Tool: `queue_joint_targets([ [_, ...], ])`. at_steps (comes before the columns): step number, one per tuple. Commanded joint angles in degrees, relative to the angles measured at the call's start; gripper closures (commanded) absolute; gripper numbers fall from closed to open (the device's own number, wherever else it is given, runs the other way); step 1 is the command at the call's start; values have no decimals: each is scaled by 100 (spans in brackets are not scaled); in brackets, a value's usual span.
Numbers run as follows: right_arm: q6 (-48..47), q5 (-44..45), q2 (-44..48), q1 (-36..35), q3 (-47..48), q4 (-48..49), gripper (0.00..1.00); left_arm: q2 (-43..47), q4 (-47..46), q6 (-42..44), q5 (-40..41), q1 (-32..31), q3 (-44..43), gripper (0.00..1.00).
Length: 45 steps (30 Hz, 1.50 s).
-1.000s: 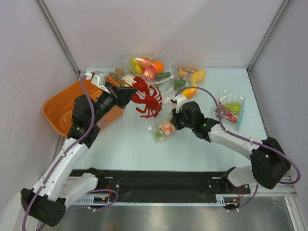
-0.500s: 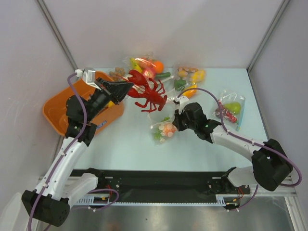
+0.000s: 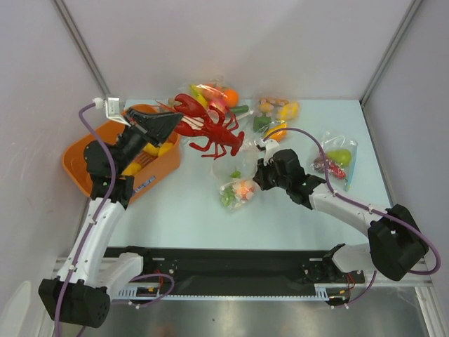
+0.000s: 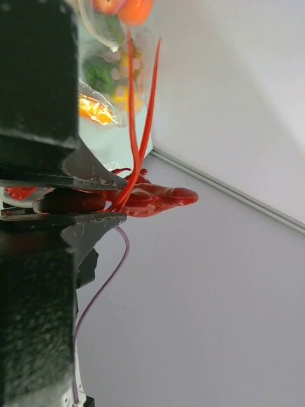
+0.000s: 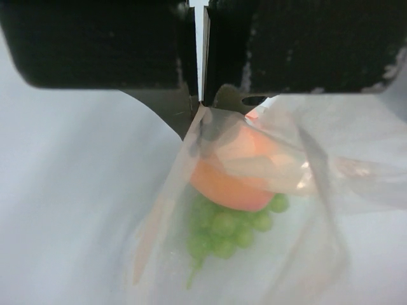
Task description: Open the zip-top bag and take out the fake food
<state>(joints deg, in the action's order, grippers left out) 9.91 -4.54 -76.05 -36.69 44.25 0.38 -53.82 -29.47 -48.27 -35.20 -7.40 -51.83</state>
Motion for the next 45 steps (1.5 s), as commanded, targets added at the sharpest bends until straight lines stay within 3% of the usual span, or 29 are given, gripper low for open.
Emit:
queue_joint_targets([
  [1,134,-82,99,30,-13,269,100,-14,-622,-53,127,-173,-63,100],
  [6,256,-162,90,12,5,357,100,-93,-340,379,399,-604,-248,100],
  [13,239,-74,117,-5,22,243,100,135,301,986,681,-623,-494,100],
  [24,195,-47,178,48,-57,173,100,434,415,774,540,695,-652,100],
  [29,178,-82,266,91,-109,199,100,618,1574,1723,1769,1345,-793,99],
  [30,178,-100,258,100,-110,216,100,645,1672,2116,2476,1372,-724,100],
  [33,187,-170,205,127,-110,252,100,671,1796,2549,3420,1452,-461,100],
  [45,248,-320,47,188,-118,366,100,251,1462,2446,3643,1627,375,100],
])
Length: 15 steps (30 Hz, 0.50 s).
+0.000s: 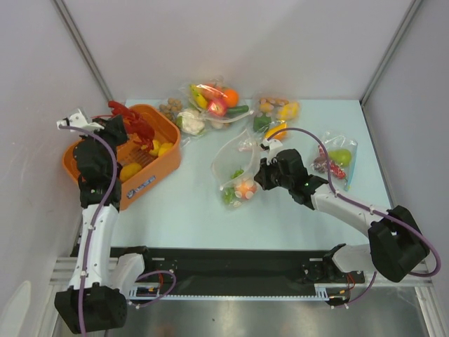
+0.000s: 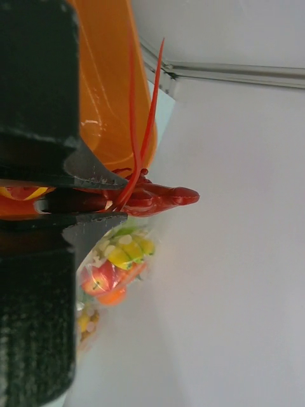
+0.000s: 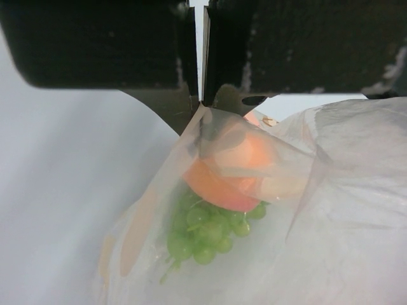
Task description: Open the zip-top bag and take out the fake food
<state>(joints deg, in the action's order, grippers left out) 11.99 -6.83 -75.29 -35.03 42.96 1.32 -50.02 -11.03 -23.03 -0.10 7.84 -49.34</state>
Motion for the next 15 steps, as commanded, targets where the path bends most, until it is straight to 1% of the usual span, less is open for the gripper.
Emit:
queue_joint_targets([
  [1,40,-99,-39,22,11,272,100,-192,-400,-140,133,113,170,100],
  [6,49,-82,-30,22,2,263,100,-421,-462,-483,369,139,486,100],
  [10,49,-108,-21,22,-7,263,100,-561,-208,-615,642,139,531,99],
  [11,49,-108,-12,22,-7,263,100,-570,-76,-650,677,139,540,98],
  [14,49,-117,-30,22,-24,272,100,-501,205,-712,809,139,566,70],
  [15,58,-125,-21,31,-16,281,100,-448,276,-703,853,139,592,43],
])
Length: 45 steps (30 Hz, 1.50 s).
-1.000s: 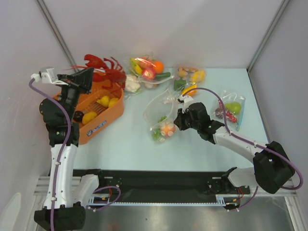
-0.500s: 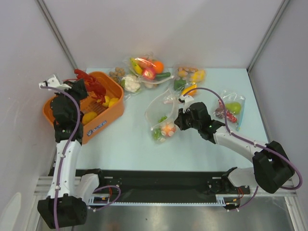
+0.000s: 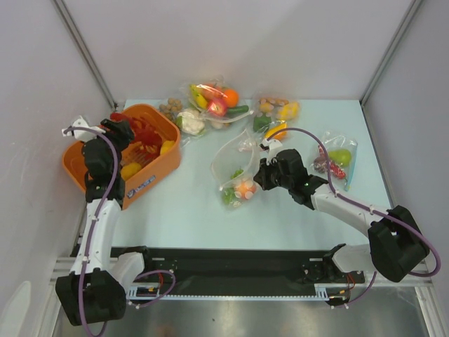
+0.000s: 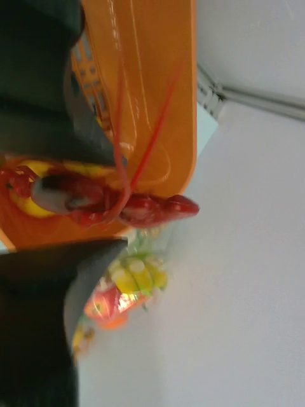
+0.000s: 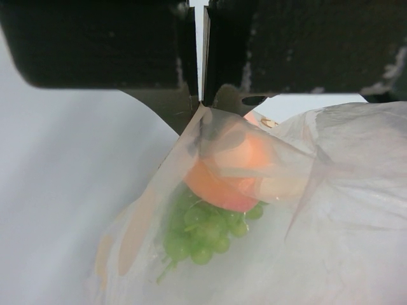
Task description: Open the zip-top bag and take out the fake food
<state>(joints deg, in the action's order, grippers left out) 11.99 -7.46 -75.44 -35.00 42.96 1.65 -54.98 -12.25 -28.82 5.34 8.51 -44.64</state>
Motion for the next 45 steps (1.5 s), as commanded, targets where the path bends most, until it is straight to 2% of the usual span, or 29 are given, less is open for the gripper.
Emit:
queue_joint_targets([
  [1,58,-71,-23,20,-24,257,100,92,469,-115,414,72,131,31],
  [2,67,-80,-23,20,-16,266,100,215,600,-115,476,72,140,23],
  [3,67,-97,-41,20,-24,266,100,285,671,-98,537,72,166,11],
  [5,76,-124,-59,20,-24,283,100,435,863,-54,765,72,167,0],
  [13,119,-150,-32,11,2,266,100,1472,856,411,1469,45,360,0],
  [16,111,-150,-41,11,19,239,100,1596,716,754,1417,-121,360,1],
  [19,120,-115,-6,11,28,204,100,1543,601,1071,1250,-516,299,7],
  [23,137,-106,56,11,28,178,100,1333,592,1519,1189,-1437,70,11],
  [28,146,-97,91,2,11,151,100,1113,557,2046,697,-2274,-193,14],
  [31,146,-106,108,3,-16,143,100,876,741,2371,687,-2985,-527,15],
  [34,155,-89,152,11,-51,125,100,595,1013,2863,1020,-4230,-957,15],
  [38,128,-71,196,11,-86,90,100,-2,1338,3444,1145,-5295,-1581,14],
  [40,128,-45,223,11,-104,64,100,-405,1470,3418,742,-5491,-1906,16],
  [45,102,-36,381,29,-183,37,100,-1005,1700,3128,187,-5606,-2241,35],
])
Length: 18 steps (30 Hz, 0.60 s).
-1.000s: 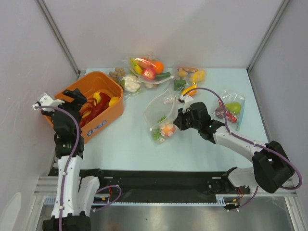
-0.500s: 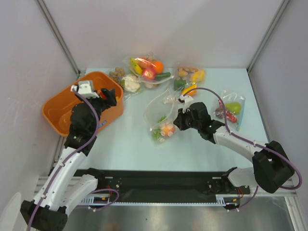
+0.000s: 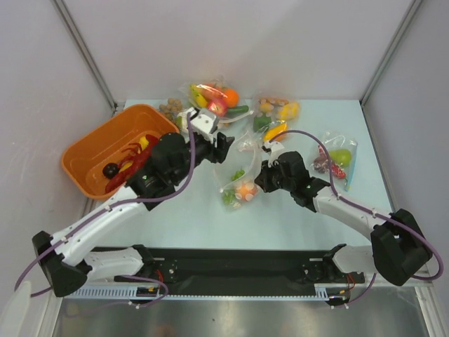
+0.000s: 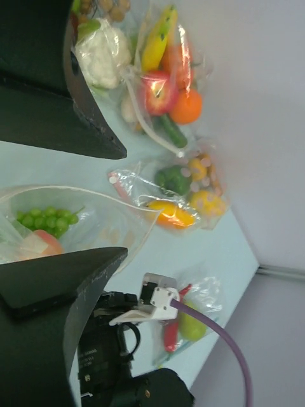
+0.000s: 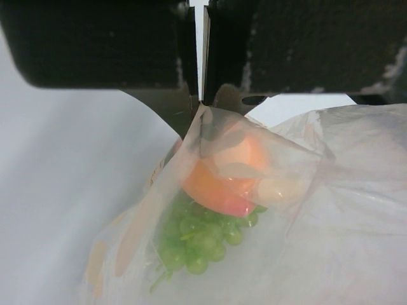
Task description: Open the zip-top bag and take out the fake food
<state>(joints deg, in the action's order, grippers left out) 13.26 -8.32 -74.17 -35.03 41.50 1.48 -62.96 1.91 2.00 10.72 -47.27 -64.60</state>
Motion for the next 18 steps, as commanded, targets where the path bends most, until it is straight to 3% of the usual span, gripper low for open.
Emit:
queue_joint_targets([
  [1,-42,67,271,31,-54,29,100,-269,301,20,-499,-28,-264,39],
  [5,-60,58,351,75,-106,20,100,-612,389,-164,-729,-28,-360,49],
  [18,-42,-109,368,145,-177,125,100,-1807,547,-437,-833,-28,-404,54],
])
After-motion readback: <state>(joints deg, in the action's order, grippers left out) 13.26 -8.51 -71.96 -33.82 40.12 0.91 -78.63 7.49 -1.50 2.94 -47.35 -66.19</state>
